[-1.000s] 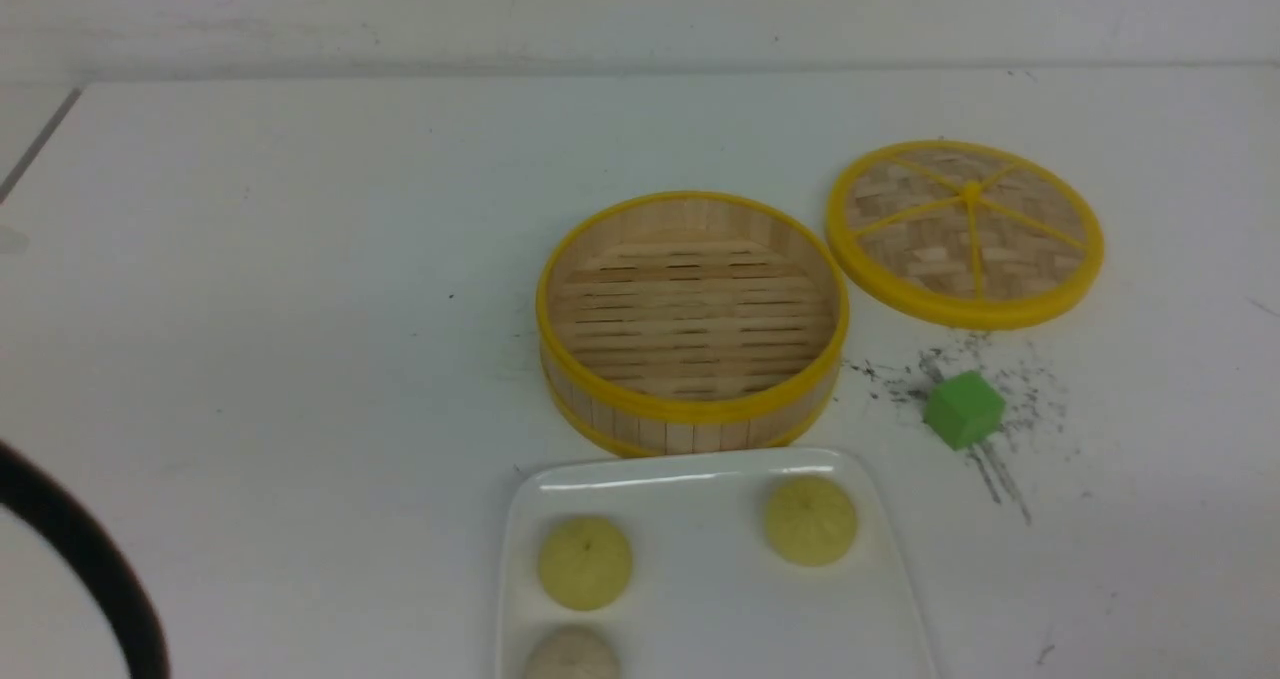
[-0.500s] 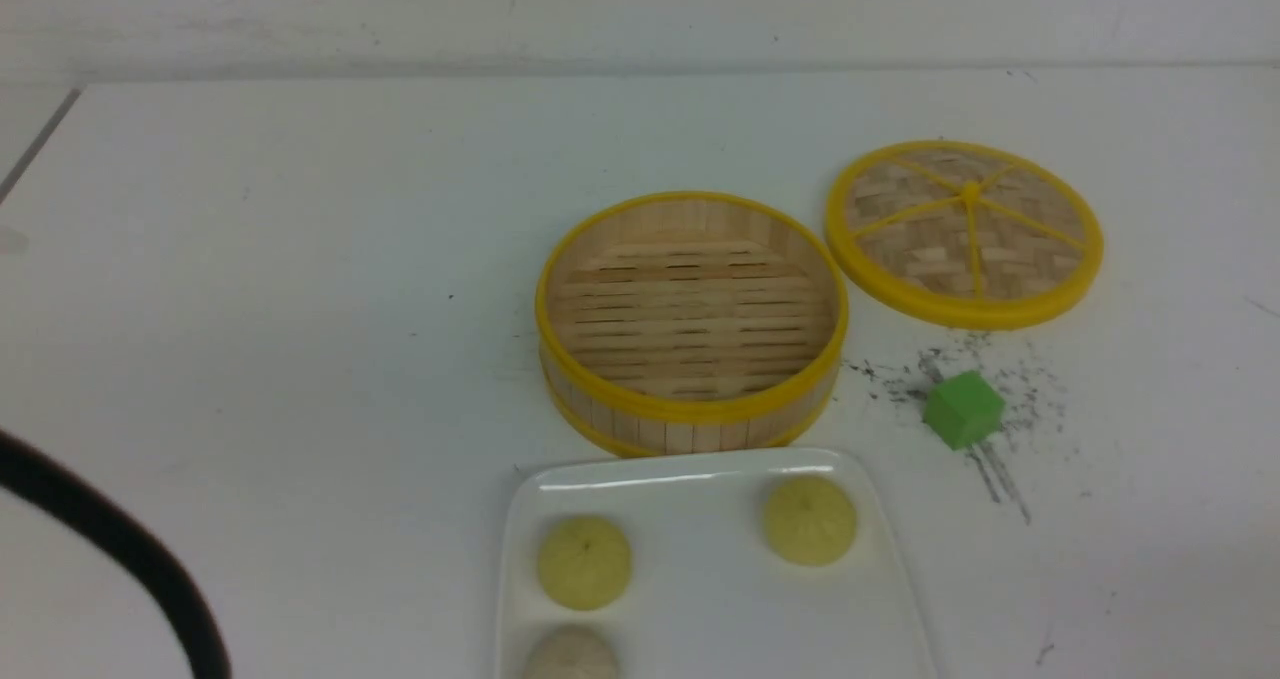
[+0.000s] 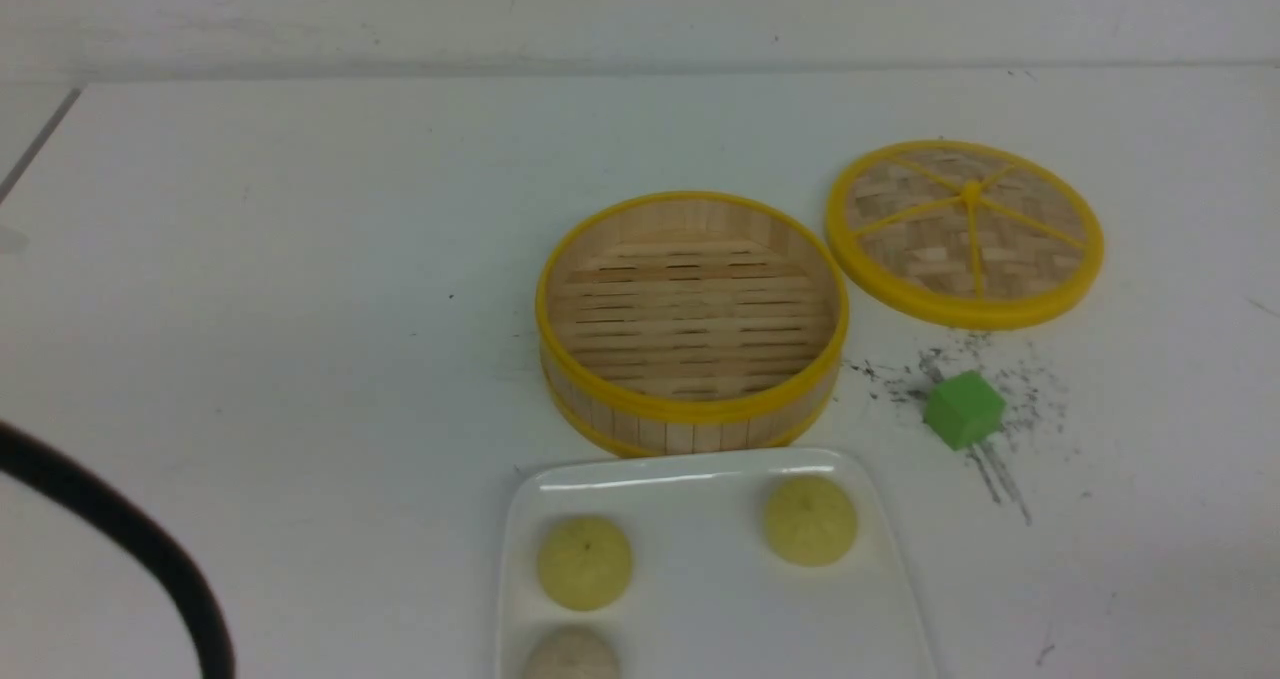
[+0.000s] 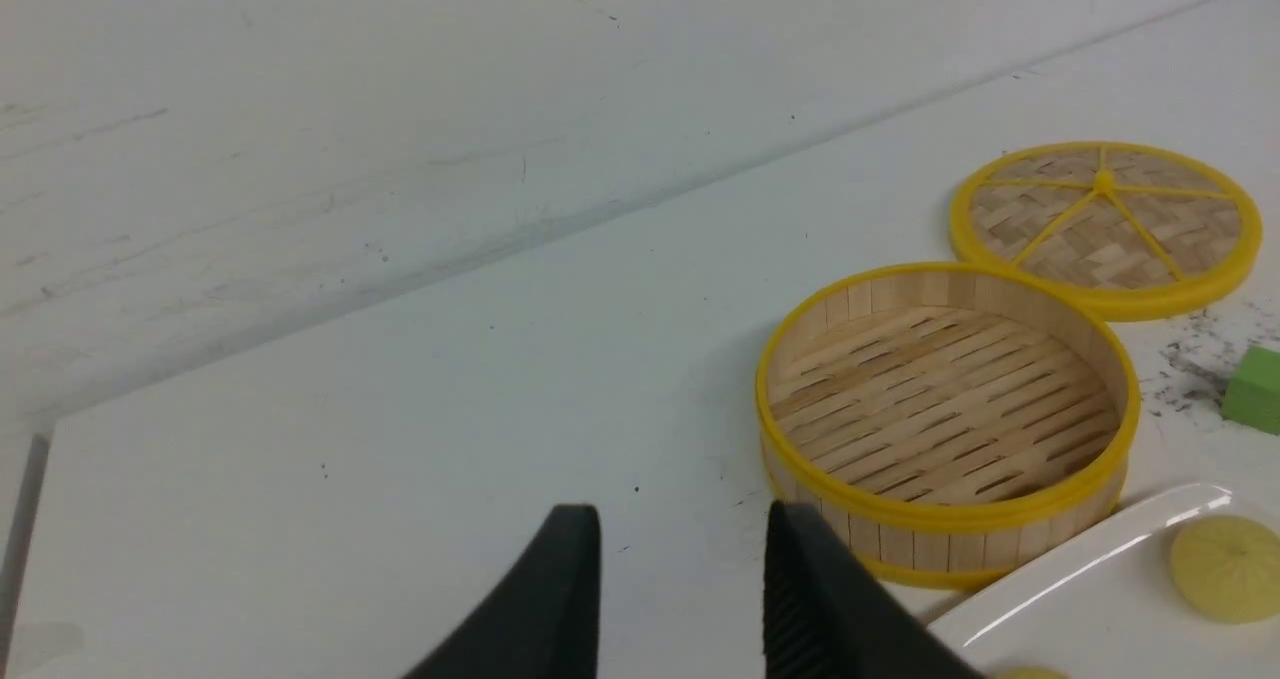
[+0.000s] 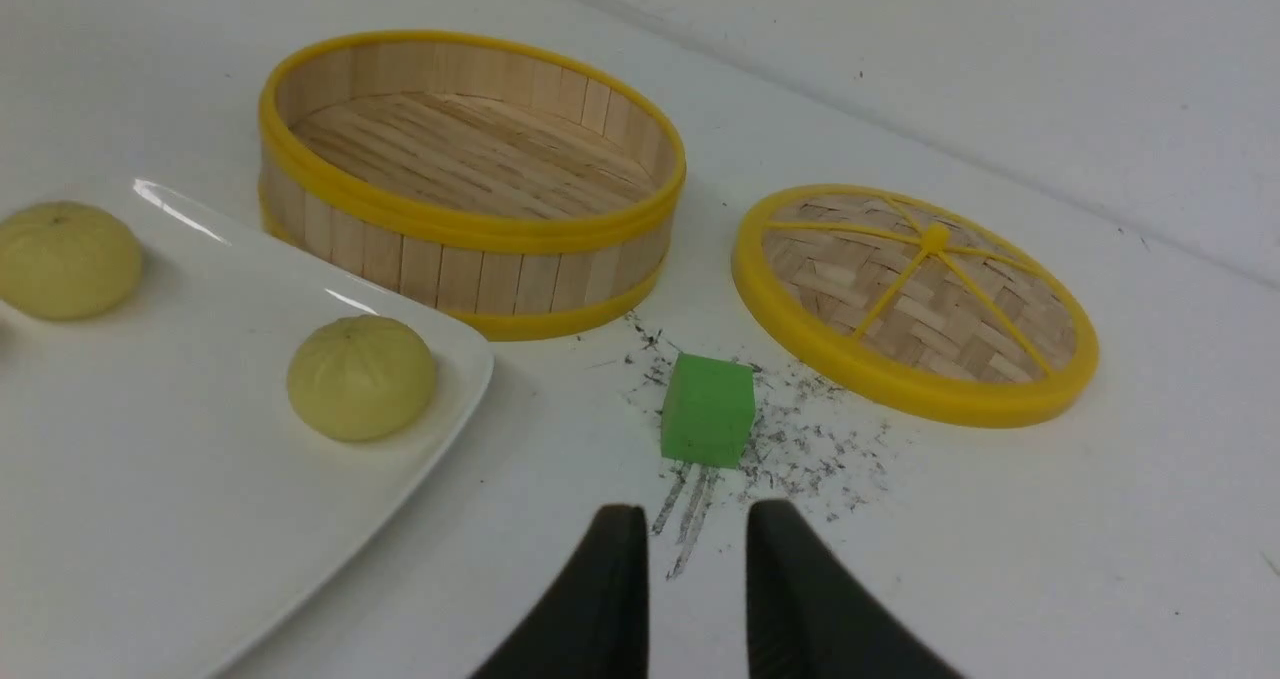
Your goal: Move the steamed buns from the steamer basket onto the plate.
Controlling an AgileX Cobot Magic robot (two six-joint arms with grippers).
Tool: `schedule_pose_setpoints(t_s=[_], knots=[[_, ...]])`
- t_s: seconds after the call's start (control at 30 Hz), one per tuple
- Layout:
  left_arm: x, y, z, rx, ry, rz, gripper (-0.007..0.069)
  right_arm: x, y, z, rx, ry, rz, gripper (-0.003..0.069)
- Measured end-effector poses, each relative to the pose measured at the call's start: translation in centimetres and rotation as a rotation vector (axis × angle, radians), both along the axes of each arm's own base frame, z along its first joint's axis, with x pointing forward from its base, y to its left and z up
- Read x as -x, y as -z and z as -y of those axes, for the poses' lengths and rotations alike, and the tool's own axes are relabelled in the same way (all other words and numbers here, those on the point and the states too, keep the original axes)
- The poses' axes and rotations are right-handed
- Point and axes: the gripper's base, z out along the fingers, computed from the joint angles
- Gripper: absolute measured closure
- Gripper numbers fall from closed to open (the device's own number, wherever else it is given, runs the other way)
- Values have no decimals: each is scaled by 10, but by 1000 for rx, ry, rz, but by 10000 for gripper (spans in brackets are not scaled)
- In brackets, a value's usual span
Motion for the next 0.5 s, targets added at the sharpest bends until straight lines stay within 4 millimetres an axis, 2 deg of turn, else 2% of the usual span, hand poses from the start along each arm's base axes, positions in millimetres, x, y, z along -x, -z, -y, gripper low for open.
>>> schedule_pose_setpoints(t_s=[0.23,0.5], knots=[[1,8,-6,-79,-47,-68,392,0,0,0,0,0,0,472],[8,24,-7,-19,-78,-297,392,0,0,0,0,0,0,468]])
